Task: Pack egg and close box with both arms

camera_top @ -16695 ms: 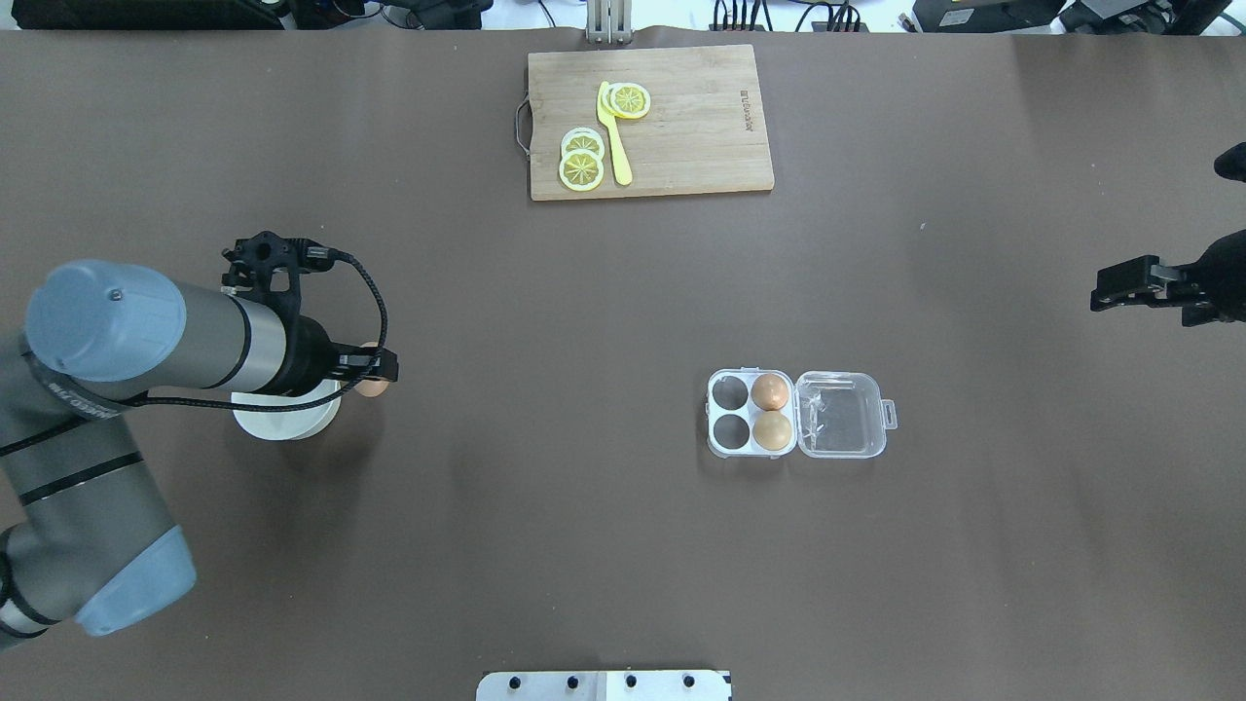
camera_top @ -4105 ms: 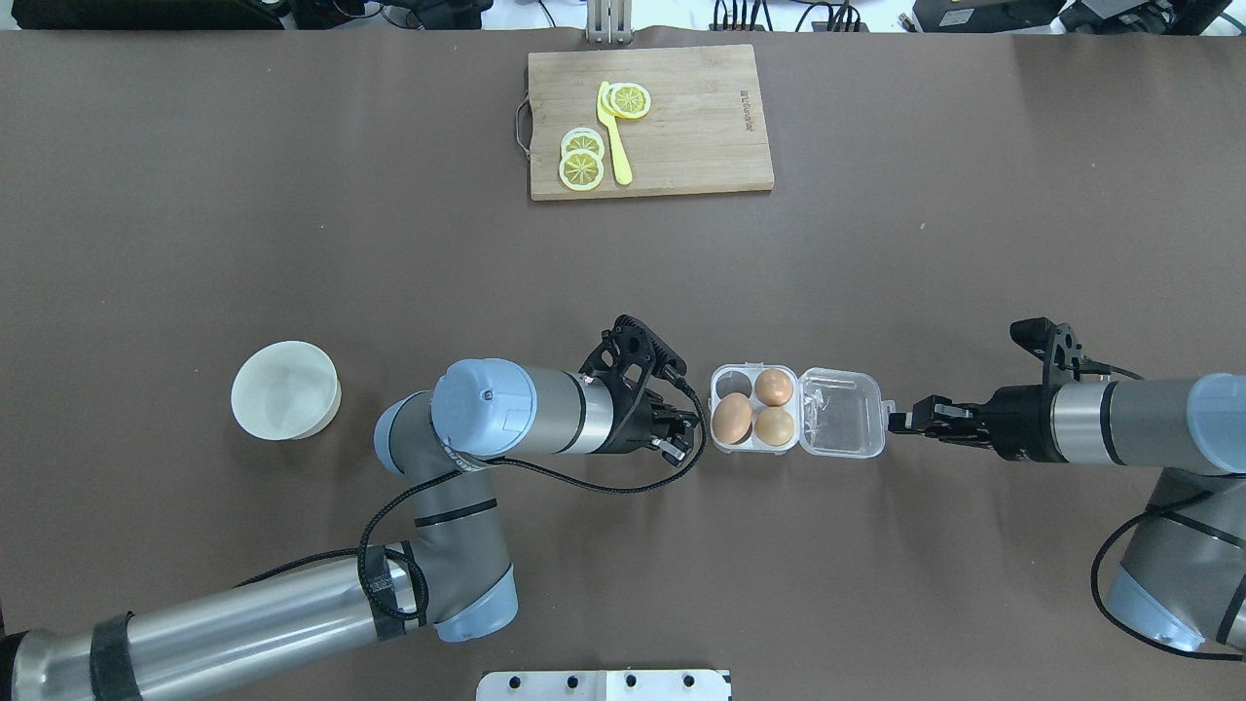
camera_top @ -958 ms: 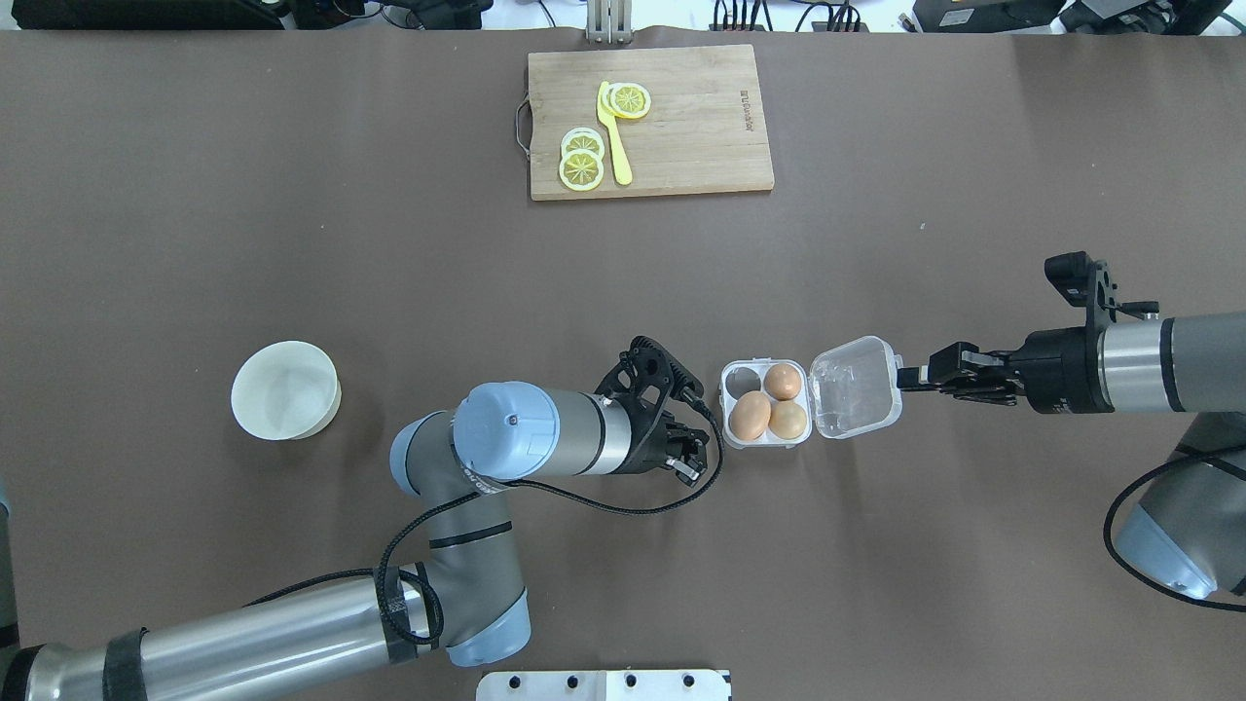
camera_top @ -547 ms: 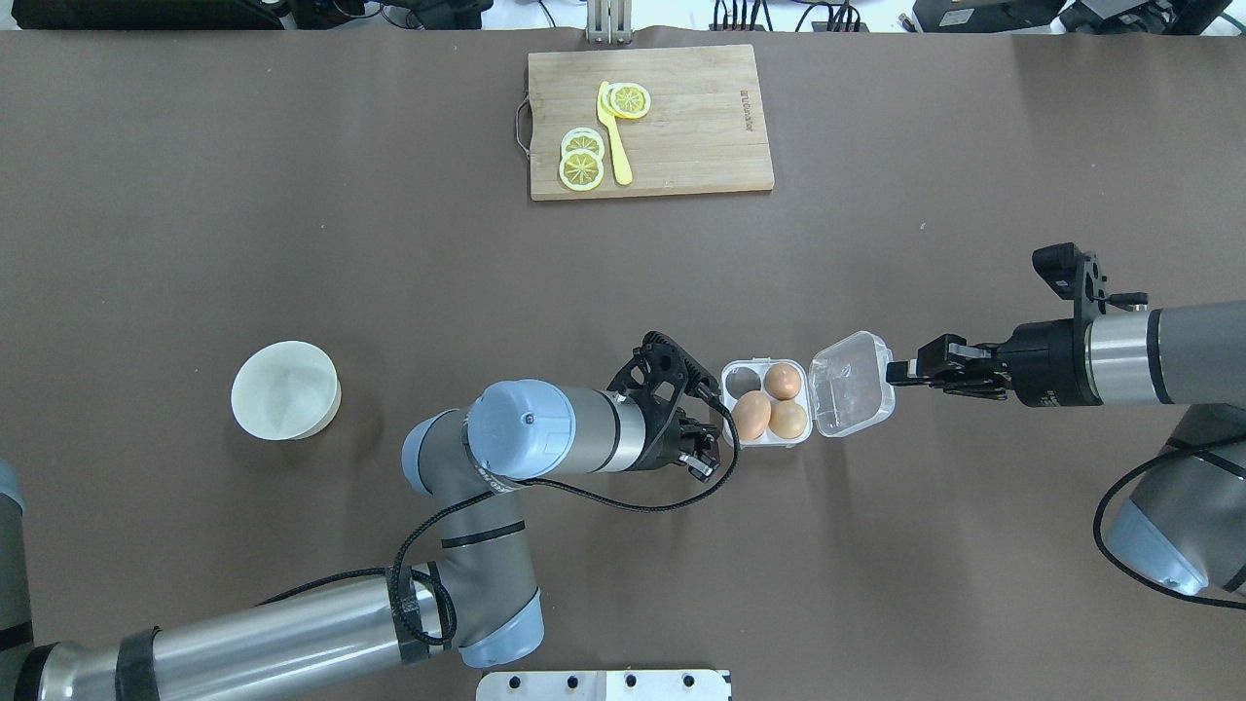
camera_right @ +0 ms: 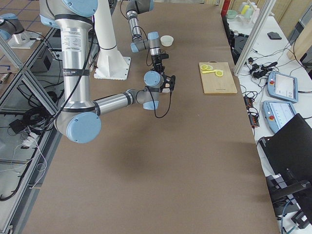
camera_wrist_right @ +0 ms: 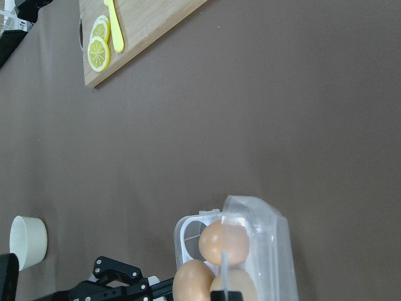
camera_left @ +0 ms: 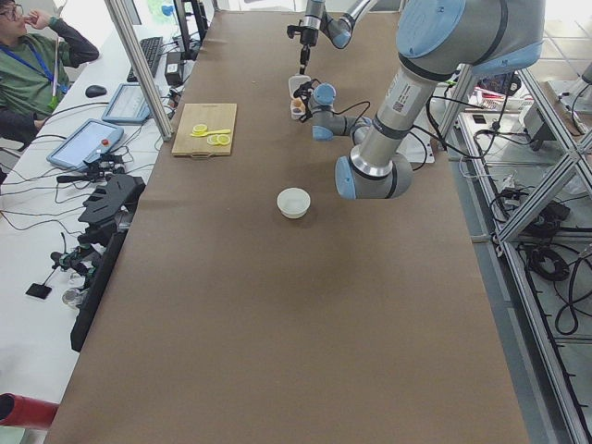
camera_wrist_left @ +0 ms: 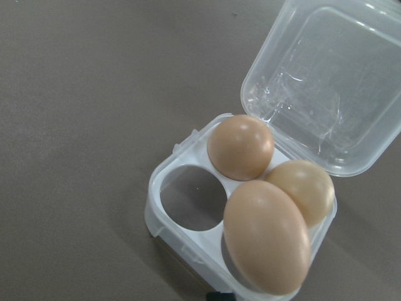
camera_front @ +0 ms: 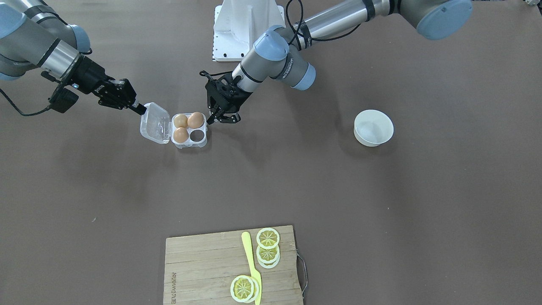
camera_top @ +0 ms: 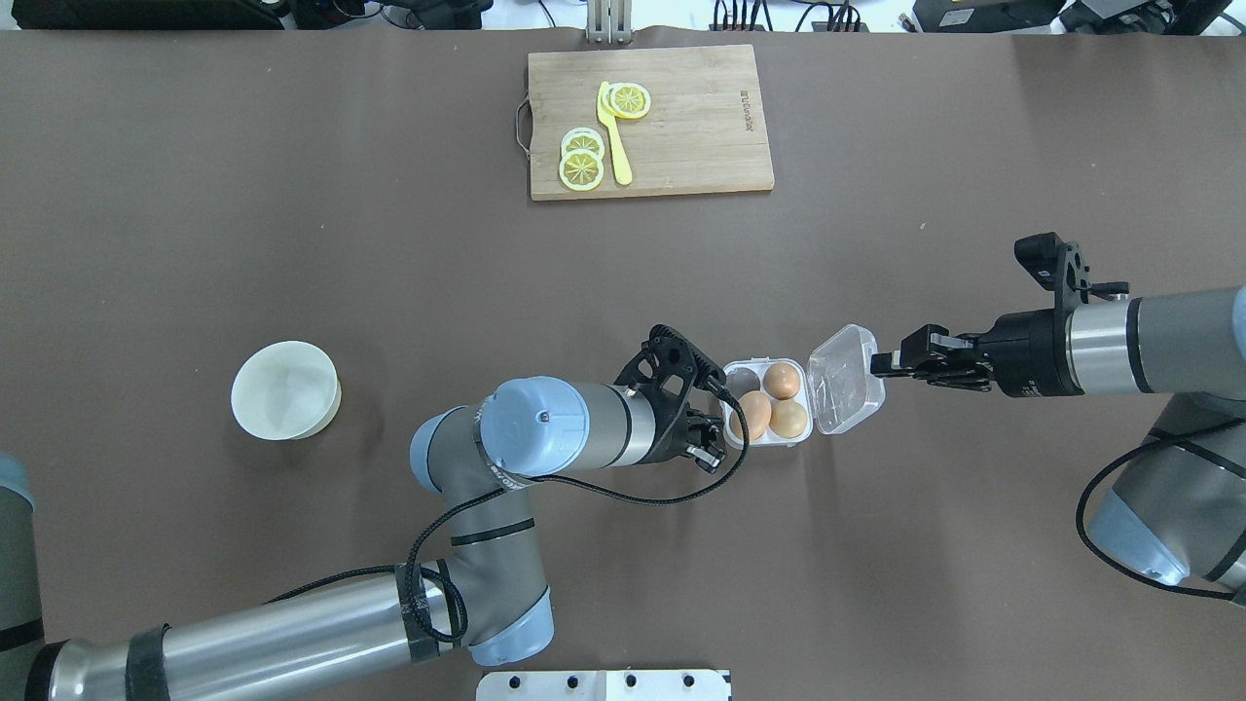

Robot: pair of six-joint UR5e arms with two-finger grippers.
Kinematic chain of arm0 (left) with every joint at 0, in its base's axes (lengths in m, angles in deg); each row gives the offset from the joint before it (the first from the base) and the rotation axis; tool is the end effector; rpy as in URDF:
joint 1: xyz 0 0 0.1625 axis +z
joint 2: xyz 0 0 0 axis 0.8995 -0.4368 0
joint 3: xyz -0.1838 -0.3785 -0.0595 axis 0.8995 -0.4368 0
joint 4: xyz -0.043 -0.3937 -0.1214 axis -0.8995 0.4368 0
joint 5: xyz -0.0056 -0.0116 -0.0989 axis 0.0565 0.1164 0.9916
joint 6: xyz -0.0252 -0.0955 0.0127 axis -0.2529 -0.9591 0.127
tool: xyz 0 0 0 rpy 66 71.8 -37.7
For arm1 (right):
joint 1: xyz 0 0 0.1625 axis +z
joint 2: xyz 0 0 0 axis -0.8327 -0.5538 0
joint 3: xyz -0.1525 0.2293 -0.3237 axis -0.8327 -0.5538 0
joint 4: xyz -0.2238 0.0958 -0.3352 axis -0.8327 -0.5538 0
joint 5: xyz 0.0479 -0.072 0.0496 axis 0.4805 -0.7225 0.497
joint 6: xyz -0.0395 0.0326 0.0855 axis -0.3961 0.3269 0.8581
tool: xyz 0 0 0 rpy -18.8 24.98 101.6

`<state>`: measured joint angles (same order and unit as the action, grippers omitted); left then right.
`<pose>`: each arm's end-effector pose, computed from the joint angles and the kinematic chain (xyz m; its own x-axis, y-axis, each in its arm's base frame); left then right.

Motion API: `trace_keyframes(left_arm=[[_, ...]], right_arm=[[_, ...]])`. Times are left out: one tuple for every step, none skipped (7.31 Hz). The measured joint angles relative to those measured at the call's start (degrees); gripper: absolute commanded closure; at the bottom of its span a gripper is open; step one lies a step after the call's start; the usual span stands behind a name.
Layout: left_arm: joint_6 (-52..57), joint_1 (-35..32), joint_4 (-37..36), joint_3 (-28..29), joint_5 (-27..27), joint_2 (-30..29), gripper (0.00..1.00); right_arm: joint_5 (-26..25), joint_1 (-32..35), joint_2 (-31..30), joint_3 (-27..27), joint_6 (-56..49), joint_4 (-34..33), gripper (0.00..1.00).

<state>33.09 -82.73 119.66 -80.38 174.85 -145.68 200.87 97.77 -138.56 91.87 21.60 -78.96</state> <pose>0.6907 -0.3628 0.1774 0.2433 0.7365 -0.6312 0.0505 0.6402 0.7665 -0.3102 -0.3859 0.4154 0.0709 0.0928 0.9932 -0.2112 0.9745 -0.0760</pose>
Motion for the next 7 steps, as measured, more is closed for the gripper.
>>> trace_keyframes(left_arm=[[0.0,0.0,-0.1,0.0,-0.1,-0.1,1.0],[0.1,0.0,-0.2,0.0,-0.2,-0.1,1.0],[0.1,-0.1,-0.2,0.0,-0.4,-0.1,1.0],[0.1,-0.1,-0.2,0.0,-0.7,-0.1,1.0],[0.1,-0.2,-0.2,0.0,-1.1,-0.1,1.0],[0.1,-0.3,-0.2,0.0,-1.3,-0.1,1.0],[0.1,-0.4,-0.3,0.0,-1.4,-0.1,1.0]], right_arm=[[0.0,0.0,0.2,0.0,0.0,-0.2,1.0],[0.0,0.0,0.3,0.1,0.0,-0.3,1.0],[0.0,0.0,0.4,0.5,0.0,-0.7,1.0],[0.0,0.0,0.4,1.1,0.0,-1.7,1.0],[0.0,0.0,0.5,1.6,0.0,-2.5,1.0],[0.0,-0.1,0.5,1.9,0.0,-2.9,1.0],[0.0,-0.1,0.5,2.0,0.0,-3.1,1.0]])
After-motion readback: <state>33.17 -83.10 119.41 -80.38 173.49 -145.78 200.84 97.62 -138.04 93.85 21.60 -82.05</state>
